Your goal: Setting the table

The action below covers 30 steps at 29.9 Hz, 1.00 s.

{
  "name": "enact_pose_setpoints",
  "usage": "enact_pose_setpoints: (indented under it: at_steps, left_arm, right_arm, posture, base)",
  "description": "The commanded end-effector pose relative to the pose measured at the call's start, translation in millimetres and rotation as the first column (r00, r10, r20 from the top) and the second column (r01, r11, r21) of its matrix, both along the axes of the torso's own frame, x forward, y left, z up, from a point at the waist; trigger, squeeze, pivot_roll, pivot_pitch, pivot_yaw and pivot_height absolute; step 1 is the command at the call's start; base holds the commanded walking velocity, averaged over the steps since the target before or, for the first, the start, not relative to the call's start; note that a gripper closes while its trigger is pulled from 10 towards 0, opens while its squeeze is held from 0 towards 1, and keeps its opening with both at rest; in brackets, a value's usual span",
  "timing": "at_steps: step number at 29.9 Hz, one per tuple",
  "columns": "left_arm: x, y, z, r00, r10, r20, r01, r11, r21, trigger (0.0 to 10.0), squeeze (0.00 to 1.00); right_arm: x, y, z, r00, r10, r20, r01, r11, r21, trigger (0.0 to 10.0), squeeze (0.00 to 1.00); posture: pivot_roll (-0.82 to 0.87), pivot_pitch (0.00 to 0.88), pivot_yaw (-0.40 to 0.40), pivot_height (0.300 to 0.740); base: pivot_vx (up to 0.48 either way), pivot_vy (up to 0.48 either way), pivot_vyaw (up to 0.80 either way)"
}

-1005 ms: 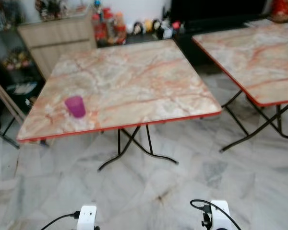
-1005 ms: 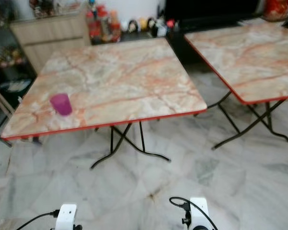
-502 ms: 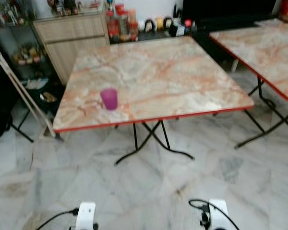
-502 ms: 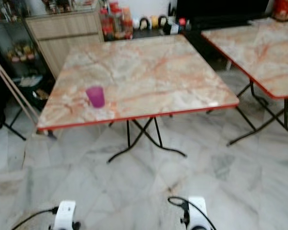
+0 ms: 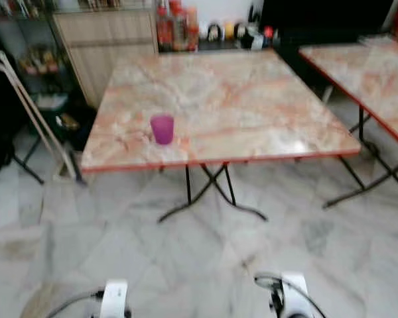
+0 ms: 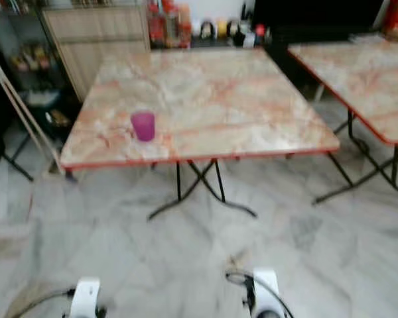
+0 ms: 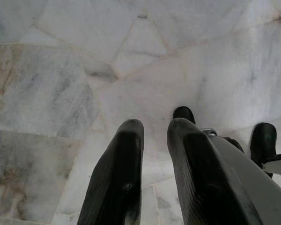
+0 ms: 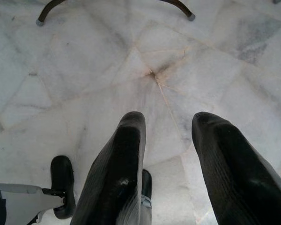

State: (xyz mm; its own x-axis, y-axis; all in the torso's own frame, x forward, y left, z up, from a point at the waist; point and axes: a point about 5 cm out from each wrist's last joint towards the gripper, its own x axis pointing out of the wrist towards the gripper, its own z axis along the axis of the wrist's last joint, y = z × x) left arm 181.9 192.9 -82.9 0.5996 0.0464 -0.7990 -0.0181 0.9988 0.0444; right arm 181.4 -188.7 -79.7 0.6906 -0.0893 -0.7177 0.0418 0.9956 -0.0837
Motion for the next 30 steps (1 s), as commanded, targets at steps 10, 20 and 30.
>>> enact_pose_setpoints:
  at_steps: [10, 20, 30]
  left_arm:
    - [2.2, 2.2, 1.3, 1.0, 0.017, 0.006, -0.017, 1.0, 0.001, 10.0, 0.0]
    - [3.3, 3.1, 2.0, 1.0, 0.021, 0.011, -0.021, 1.0, 0.003, 10.0, 0.0]
    - [3.0, 2.3, 1.7, 1.0, 0.02, 0.011, -0.02, 1.0, -0.002, 10.0, 0.0]
  right_arm:
    - [0.0, 1.5, 0.3, 1.0, -0.001, 0.011, 0.0, 1.0, 0.026, 10.0, 0.0]
    - [0.5, 1.9, 0.3, 1.0, 0.028, 0.005, -0.028, 1.0, 0.014, 10.0, 0.0]
    - [-2.3, 0.3, -1.1, 1.0, -0.001, -0.004, 0.001, 1.0, 0.028, 10.0, 0.0]
  posture:
    - [-0.05, 0.0, 0.031, 0.74]
    - [-0.05, 0.0, 0.029, 0.74]
    - [-0.06, 0.0, 0.031, 0.74]
  base:
    - [0.175, 0.0, 0.28]
    - [0.312, 0.0, 0.0]
    - [0.331, 0.0, 0.18]
